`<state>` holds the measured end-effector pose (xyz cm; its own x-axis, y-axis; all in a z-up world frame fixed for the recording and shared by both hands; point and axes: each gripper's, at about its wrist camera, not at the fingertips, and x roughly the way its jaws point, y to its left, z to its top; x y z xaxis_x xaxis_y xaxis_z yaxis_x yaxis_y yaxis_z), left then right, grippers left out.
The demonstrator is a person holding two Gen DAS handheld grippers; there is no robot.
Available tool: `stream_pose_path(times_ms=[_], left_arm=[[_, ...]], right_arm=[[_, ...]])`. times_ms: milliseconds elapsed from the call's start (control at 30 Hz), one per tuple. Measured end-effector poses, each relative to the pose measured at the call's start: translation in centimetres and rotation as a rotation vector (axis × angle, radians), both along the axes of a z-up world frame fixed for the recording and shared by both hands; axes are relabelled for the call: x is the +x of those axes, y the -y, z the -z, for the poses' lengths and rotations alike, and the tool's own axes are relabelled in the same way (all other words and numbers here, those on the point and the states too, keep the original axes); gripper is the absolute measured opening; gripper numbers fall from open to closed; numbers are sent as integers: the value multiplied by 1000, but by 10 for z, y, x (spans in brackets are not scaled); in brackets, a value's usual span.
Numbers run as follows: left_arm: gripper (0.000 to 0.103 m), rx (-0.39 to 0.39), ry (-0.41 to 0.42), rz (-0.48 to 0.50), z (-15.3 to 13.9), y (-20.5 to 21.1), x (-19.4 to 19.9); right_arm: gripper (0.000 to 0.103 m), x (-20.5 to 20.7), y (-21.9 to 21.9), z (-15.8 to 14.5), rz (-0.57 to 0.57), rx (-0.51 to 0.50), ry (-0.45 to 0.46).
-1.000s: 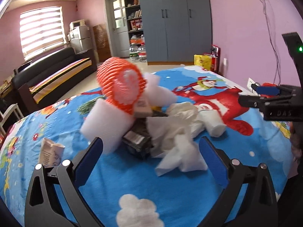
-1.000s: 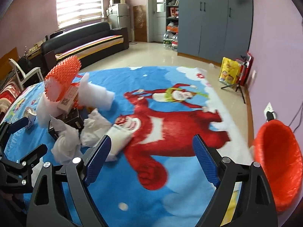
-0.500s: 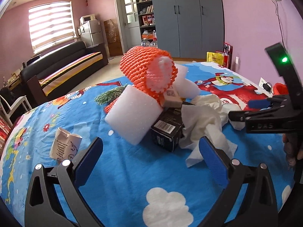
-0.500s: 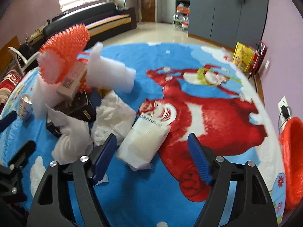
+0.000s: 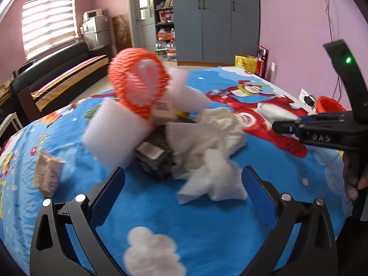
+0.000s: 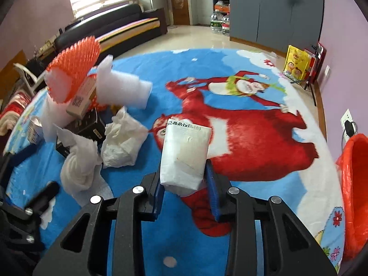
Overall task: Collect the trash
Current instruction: 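Grasp the white tissue pack with the right tool while the left tool grasps a tissue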
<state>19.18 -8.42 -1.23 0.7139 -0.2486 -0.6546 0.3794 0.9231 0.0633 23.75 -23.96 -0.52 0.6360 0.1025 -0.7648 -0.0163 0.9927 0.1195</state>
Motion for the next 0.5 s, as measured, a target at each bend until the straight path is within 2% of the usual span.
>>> stream_pose_path(times_ms=[67,133,267,367,433,500], left_arm=[[97,13,-9,-1,4,10,3],[90,23,-31,-12,8,18,11],[60,22,-121,-24,18,27,27],[28,20,-170,18,26,34,31],[19,20,-144,37,24,36,26],[17,19,-112,74,20,40,18]], right_arm=[[33,-5,7,-4,0,-1,22],[33,-8,12,-6,0,8,32],[33,-16,22,-6,-12,22,38],[33,-19,26,-7,-21,25,44],[33,-23,26,-9,-33,19,55],[33,-27,24,-12,-50,11,67]])
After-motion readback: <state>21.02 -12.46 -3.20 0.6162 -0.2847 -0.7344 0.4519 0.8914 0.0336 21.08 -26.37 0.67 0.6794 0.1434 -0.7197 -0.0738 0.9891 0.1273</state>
